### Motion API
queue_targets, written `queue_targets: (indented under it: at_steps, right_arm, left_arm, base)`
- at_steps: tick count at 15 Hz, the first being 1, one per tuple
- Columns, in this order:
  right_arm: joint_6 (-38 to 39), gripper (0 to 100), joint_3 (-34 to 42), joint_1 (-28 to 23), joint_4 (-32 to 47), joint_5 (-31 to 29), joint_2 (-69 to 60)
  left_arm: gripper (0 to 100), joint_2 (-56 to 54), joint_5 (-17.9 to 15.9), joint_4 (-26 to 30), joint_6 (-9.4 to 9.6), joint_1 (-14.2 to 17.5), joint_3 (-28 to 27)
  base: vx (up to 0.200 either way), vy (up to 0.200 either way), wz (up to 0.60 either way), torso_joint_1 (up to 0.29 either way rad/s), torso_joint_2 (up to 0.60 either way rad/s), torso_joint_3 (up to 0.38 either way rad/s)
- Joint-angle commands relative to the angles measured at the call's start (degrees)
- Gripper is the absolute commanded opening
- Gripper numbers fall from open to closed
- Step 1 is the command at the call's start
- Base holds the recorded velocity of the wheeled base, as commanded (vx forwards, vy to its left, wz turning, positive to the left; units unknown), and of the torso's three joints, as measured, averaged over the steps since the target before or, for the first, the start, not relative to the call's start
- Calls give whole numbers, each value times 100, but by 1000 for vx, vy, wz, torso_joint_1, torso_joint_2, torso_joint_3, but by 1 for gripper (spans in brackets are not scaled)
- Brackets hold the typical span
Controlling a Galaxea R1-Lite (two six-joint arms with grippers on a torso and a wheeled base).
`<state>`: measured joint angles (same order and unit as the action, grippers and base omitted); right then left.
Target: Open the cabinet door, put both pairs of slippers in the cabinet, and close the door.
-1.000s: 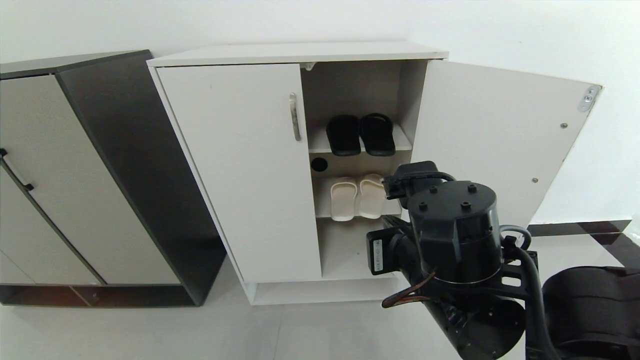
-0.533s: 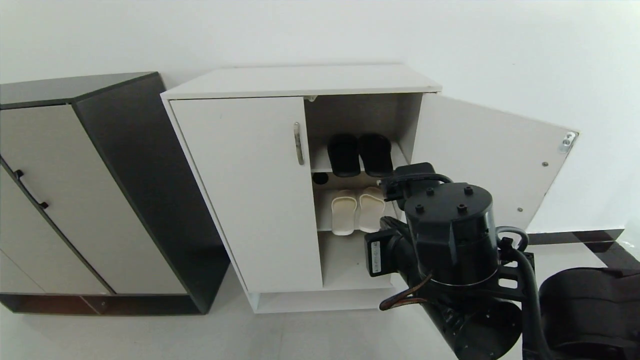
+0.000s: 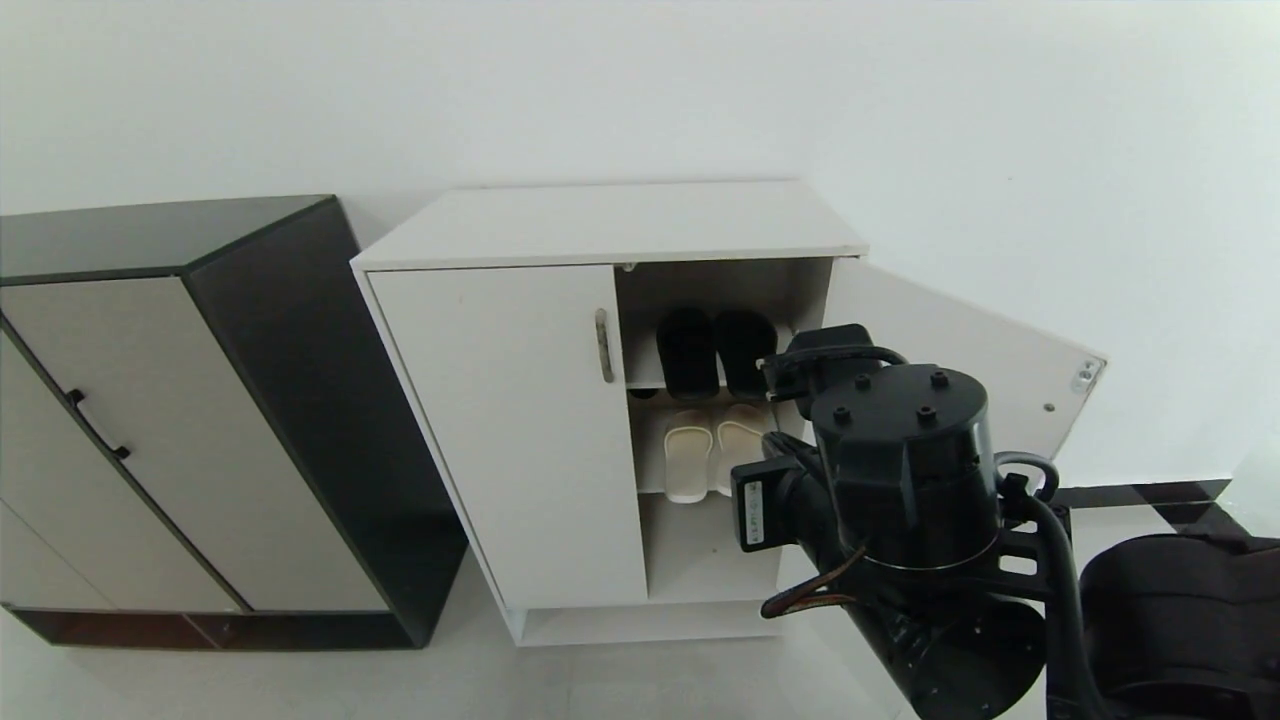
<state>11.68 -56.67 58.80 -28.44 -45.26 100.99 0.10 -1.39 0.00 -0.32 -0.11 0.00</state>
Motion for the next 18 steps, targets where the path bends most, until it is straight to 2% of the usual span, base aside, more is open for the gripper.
queue_targets:
  at_steps: [1, 10, 15, 18]
  right_arm:
    - [1, 0, -2, 0, -4, 0, 0]
    - [-8, 0, 51, -8, -4, 9, 0]
    - [-43, 0, 104, -26, -12, 79, 0]
    - [-52, 0, 104, -52, -12, 79, 0]
  left_arm:
    - [0, 8, 7, 0, -3, 2, 0]
    - [0, -1, -2, 0, -3, 2, 0]
    - [0, 8, -2, 0, -3, 2, 0]
    - [0, 8, -2, 0, -3, 2, 0]
  base:
    - [0, 0, 0, 163, -481, -320]
    - [0, 0, 0, 192, -486, -295]
    - [0, 0, 0, 33, -66, -40]
    - [0, 0, -600, 1, -6, 5]
